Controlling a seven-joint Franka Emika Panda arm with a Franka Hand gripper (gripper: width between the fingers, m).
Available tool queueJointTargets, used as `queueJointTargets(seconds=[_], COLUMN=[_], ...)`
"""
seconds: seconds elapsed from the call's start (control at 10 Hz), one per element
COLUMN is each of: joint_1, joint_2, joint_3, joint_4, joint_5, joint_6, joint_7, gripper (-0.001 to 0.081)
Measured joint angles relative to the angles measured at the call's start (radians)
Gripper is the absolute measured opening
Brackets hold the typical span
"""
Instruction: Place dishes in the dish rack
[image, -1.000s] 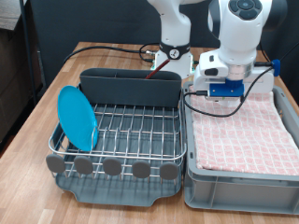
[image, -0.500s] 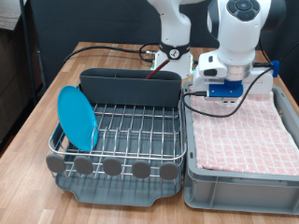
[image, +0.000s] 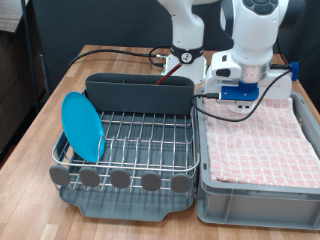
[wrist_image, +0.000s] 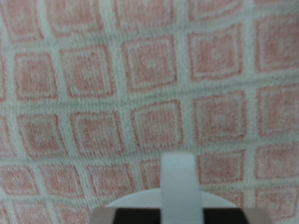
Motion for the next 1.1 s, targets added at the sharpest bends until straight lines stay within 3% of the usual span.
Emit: queueJointTargets(seconds=[0.2,0.4,0.6,0.8,1.1], joint_1=[-0.004,-0.019,-0.037,-0.043,-0.045], joint_2=[-0.057,-0.115,-0.155,-0.17,-0.153], joint_3=[-0.018,-0.036,-0.056,-0.078,-0.089], joint_4=[0.002,0.005,0.023,0.057,0.073], joint_5=[-0.07,-0.204,-0.3,-0.308,-0.307], joint_6=[0.005,0.033,0.063,0.049,0.05], joint_7=[0.046,0.104,0.102,-0.004,-0.003], gripper=[0.0073,0.0072,0.0072,0.0072,0.0072])
